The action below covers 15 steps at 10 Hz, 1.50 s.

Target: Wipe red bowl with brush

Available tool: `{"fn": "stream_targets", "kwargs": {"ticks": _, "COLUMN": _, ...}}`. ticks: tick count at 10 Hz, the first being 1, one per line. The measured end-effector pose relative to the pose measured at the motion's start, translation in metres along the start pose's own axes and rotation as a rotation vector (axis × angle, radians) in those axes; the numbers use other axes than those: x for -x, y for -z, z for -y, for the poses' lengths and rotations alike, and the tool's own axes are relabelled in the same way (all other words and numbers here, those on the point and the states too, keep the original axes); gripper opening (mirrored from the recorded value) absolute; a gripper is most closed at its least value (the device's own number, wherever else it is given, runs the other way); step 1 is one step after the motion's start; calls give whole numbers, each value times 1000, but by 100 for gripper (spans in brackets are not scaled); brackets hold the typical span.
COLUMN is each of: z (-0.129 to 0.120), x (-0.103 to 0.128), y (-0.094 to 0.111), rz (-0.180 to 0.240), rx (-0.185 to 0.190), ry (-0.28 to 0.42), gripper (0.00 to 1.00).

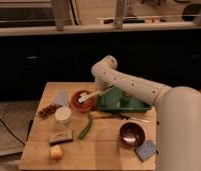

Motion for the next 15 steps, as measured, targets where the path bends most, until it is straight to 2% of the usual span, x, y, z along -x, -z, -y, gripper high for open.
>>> {"fn": "stream_targets", "kwargs": {"ticks": 2, "z": 7, "x": -8, "y": -5, "rz": -14, "rx": 2, "ry": -11, "gripper": 1}}
{"fn": "stream_targets", "kwargs": {"ticks": 6, "z": 33, "x": -11, "y": -6, "rz": -29, "rx": -22, "ry": -11, "gripper": 1}}
{"fn": "stream_targets", "kwargs": {"ticks": 8, "z": 39, "x": -1, "y": -5, "rz": -23, "rx": -31, "ry": 19, "gripper": 1}}
{"fn": "stream_targets", "kwargs": {"ticks": 12, "z": 31, "x": 26, "y": 2, "rz": 7, "rx": -49, "ry": 120, "gripper": 1}}
{"fn": "stream_targets", "kwargs": {"ticks": 15, "z": 11, "x": 30, "y": 1, "rz": 18, "rx": -31, "ry": 162, "gripper": 1}}
